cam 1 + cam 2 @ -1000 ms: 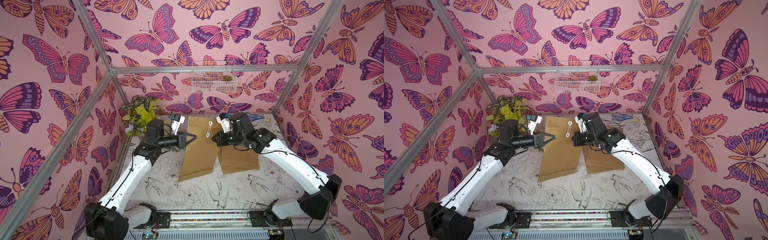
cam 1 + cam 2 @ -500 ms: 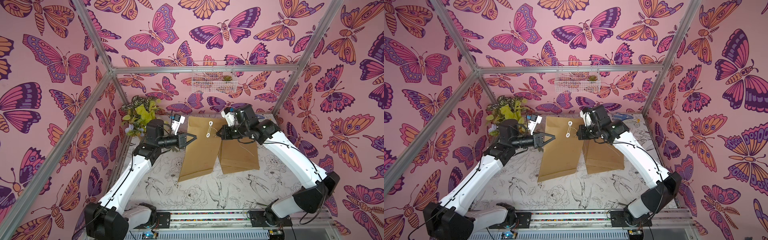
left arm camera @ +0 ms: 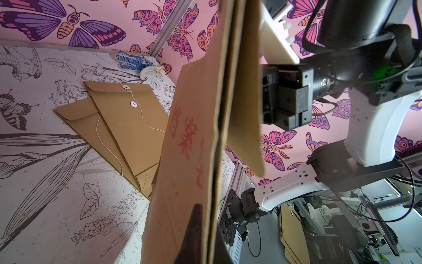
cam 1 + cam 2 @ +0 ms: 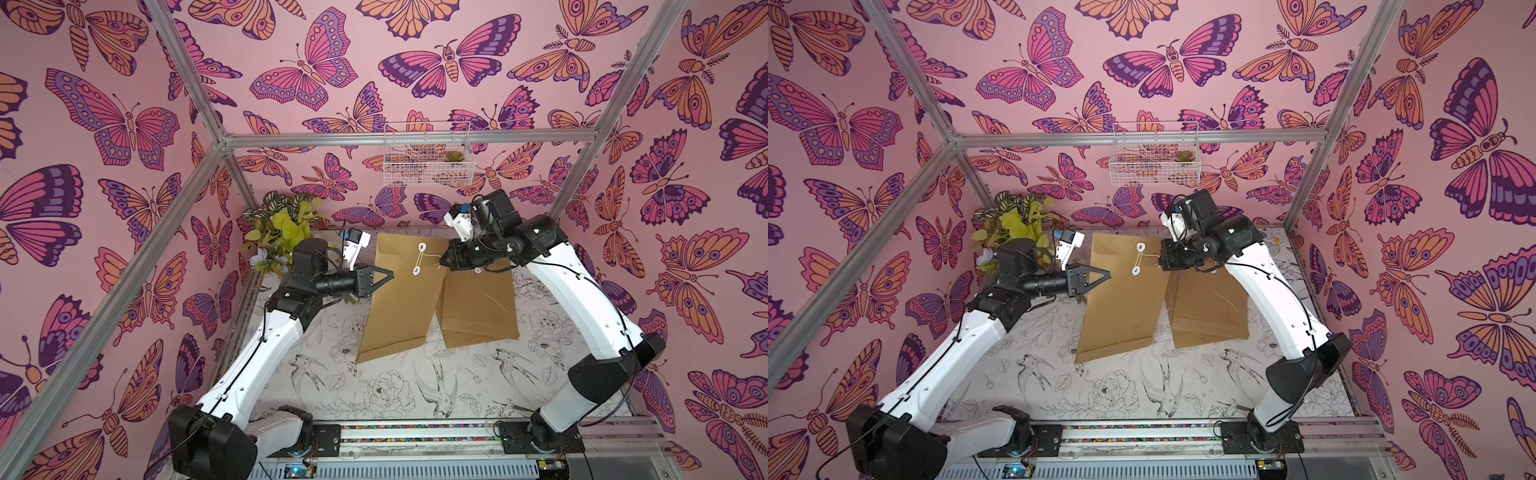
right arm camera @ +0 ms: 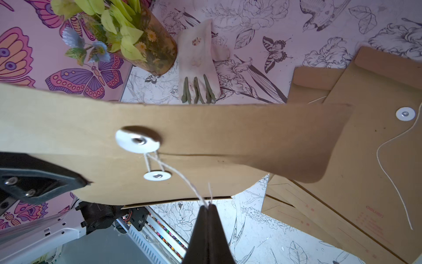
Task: Close the mouth of the file bag
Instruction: Close the file bag.
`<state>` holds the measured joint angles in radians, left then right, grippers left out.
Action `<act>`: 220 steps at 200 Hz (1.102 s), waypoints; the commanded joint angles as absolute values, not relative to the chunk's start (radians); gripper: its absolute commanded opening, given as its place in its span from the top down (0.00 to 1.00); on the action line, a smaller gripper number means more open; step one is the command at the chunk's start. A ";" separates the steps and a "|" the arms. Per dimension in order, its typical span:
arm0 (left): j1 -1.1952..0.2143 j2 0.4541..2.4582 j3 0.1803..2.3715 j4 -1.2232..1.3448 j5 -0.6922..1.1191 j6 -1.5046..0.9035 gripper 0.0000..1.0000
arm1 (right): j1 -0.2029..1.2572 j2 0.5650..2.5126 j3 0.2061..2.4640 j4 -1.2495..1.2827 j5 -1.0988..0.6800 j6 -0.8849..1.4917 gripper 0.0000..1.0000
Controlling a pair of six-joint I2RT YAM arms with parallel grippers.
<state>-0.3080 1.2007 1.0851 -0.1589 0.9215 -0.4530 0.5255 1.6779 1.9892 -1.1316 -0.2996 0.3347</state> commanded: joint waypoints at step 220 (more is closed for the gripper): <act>-0.372 1.202 1.163 -0.420 0.798 -0.124 1.00 | 0.531 1.835 2.324 -1.371 -0.341 0.256 1.00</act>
<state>-0.3531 1.2194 1.1362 -0.3618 0.8448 -0.2321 0.5262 1.8511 2.3207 -1.3705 -0.2768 0.2535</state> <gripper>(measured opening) 0.044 0.047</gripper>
